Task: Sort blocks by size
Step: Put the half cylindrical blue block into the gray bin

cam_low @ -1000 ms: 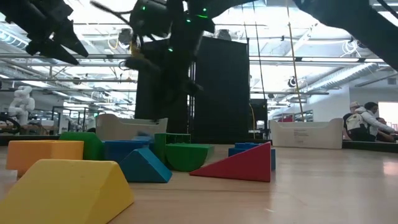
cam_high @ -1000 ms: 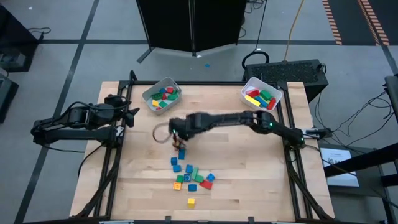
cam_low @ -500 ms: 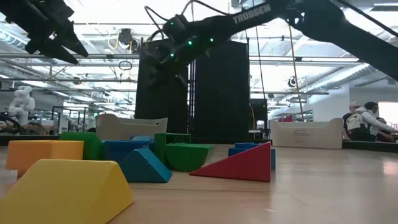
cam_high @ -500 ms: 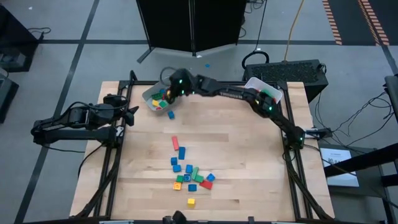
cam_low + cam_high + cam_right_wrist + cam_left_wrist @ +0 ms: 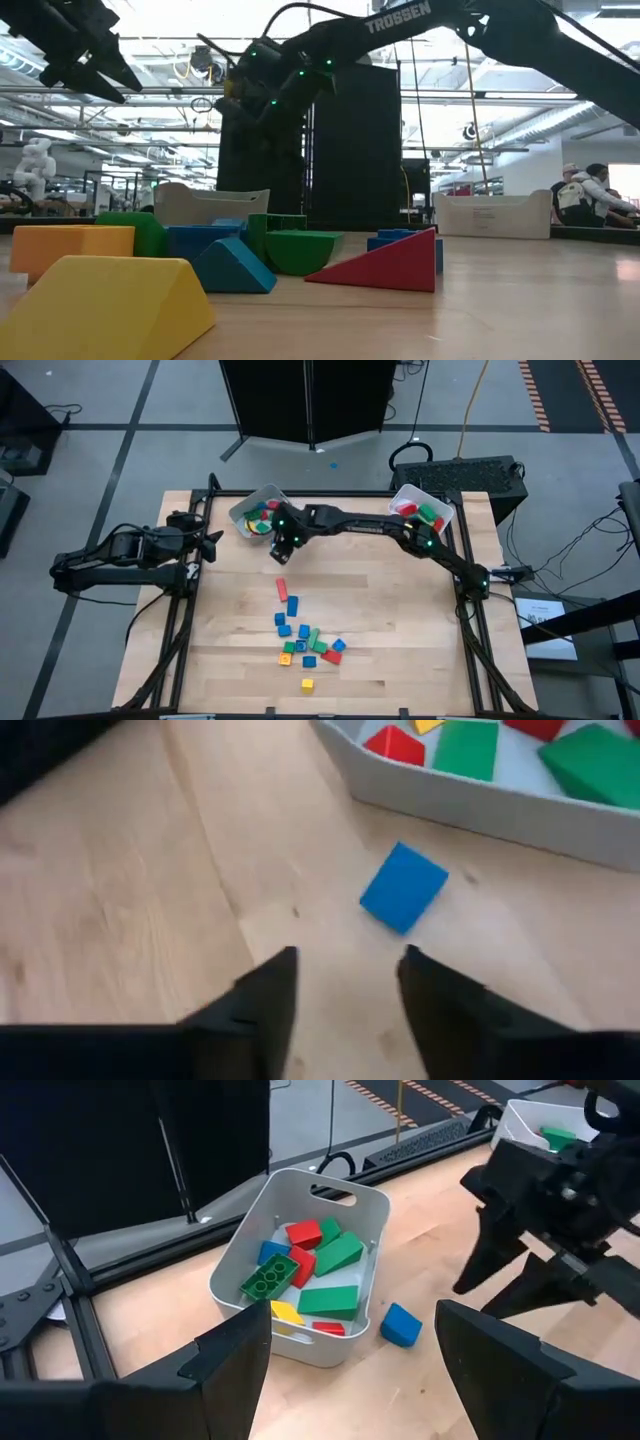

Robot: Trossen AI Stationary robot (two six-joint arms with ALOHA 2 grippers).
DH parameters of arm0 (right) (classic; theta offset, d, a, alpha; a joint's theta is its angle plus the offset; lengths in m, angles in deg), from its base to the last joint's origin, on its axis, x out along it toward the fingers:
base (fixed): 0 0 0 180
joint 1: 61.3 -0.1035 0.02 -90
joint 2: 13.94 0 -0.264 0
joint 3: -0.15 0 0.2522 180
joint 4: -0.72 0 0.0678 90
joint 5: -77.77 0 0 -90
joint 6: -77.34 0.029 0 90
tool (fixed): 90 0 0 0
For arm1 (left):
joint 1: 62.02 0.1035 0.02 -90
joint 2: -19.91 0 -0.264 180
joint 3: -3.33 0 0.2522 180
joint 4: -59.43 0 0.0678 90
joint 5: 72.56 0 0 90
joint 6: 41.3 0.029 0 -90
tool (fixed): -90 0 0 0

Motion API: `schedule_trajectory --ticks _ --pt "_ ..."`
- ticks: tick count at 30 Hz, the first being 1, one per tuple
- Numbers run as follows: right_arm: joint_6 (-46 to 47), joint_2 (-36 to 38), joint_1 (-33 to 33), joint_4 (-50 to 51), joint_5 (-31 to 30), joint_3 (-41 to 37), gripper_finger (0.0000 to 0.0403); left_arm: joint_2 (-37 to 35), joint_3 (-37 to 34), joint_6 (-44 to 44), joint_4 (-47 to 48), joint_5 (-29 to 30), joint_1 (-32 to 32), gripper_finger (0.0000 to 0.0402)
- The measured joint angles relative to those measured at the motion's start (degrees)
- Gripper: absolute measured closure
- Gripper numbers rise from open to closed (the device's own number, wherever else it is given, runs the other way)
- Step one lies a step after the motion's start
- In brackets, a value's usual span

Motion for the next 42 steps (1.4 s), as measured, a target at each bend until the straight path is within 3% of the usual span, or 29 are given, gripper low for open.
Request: schedule_trajectory --ticks 4,8,13,22,31,42 --pt "5.65 -0.81 -0.19 -6.57 -4.24 0.10 0.0165 0.00 0.00 0.02 0.00 -0.44 0.00 0.0120" --pt "6.18 -3.18 -0.11 -10.09 -7.52 0.07 0.0138 -0.01 0.00 0.02 0.00 -0.50 -0.01 0.0120" --pt "8.77 -6.35 -1.24 -14.30 -8.66 0.07 0.0144 -0.02 0.00 0.46 0.04 -2.33 -0.02 0.0120" --pt "10.29 -8.06 -1.12 -16.97 -18.50 0.03 0.0156 -0.02 0.00 0.52 0.26 -3.50 -0.02 0.0120" --pt "10.21 -8.15 -0.77 -13.65 -16.79 0.03 0.0156 -0.02 0.00 1.62 0.37 -3.46 0.00 0.0120" --pt "12.21 -11.67 -2.14 -19.20 -15.48 0.12 0.0156 0.00 0.00 2.14 0.41 -3.50 0.00 0.0120"
